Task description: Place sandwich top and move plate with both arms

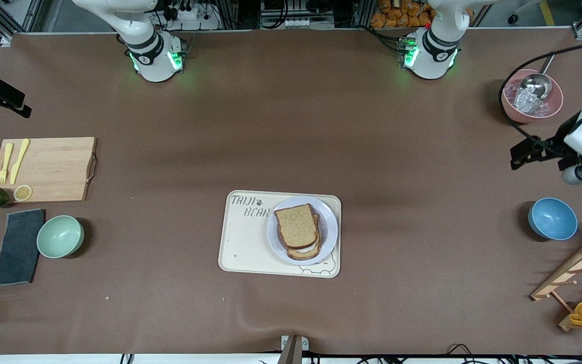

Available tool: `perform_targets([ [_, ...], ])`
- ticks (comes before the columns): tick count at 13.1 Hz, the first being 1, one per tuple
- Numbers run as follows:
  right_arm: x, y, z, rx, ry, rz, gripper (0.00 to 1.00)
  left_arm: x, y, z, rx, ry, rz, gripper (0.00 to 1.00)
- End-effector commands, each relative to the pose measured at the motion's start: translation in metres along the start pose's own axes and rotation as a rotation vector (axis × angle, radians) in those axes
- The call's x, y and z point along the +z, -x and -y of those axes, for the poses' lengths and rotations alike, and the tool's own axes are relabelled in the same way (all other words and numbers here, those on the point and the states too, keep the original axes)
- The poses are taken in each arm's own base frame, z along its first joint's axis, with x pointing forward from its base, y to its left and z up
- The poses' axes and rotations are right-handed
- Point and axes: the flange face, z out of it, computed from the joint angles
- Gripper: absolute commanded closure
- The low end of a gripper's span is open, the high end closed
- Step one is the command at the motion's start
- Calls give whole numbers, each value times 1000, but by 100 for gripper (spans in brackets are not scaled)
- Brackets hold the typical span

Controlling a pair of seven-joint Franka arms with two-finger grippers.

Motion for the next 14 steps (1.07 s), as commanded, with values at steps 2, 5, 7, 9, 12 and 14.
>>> perform_targets([
  [2, -3, 2, 1, -4, 1, -2, 0, -9, 47, 1, -20, -1, 33, 0],
  [5, -4, 2, 0, 4, 0, -6, 0, -2, 29, -2, -22, 27, 46, 0],
  [7, -3, 1, 3, 1, -2, -9, 0, -8, 16, 8, -38, 45, 61, 0],
  [9, -3, 1, 3, 1, -2, -9, 0, -11, 12, 8, -35, 49, 61, 0],
  [12, -3, 1, 2, 4, 0, -8, 0, -17, 5, 12, -44, 37, 42, 0],
  [14, -3, 1, 2, 4, 0, -6, 0, -22, 6, 29, -72, 57, 28, 0],
])
